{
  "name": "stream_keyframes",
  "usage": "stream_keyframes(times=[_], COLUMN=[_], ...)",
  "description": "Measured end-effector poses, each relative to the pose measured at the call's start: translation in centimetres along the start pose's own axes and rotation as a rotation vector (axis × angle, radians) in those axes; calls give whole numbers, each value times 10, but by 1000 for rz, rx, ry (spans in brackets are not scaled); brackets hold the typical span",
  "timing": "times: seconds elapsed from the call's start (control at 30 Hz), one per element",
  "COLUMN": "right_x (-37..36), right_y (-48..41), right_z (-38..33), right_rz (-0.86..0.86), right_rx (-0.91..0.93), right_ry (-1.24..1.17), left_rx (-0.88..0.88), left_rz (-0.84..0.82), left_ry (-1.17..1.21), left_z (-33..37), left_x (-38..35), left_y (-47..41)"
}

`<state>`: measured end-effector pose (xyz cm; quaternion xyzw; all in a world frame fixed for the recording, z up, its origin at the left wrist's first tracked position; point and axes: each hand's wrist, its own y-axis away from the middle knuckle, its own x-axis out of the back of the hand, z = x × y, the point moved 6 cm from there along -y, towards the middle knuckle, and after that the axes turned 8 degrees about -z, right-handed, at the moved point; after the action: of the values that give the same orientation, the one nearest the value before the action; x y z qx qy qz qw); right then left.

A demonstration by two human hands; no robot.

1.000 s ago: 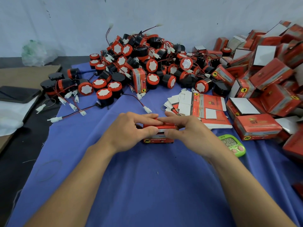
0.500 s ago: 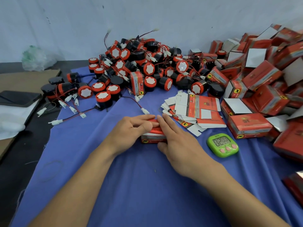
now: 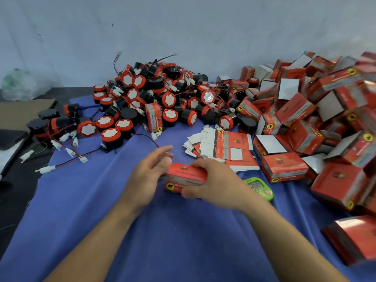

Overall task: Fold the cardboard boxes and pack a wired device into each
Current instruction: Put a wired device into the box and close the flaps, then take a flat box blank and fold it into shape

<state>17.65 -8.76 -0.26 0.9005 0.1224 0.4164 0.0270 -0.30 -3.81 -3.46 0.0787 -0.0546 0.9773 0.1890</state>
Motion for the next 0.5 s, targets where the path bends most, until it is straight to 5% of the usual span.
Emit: stream_keyframes(times=[0.07,0.17,0.23,0.37,0.43,0.5], right_x=[43,120,146,154,151,124], right_y=[8,16,14,-7,-21,-38], right_z=[11,40,61,74,66,54], right_rz=[27,364,596,752,623,297], right_rx=[20,242,253,-64,-169,-245], right_ry=[-410,-1611,-1798,-1158,-569,27], left_rx=[14,71,103,125,141,147], left_rz=[96,163,169,155,150,152], left_ry=[61,9,-48,-160,-197,-218], left_z=[-1,-3,-5,-10,-12,-12], left_x=[5,7,7,7,8,8], left_y=[-4,-7,-8,-9,-9,-10])
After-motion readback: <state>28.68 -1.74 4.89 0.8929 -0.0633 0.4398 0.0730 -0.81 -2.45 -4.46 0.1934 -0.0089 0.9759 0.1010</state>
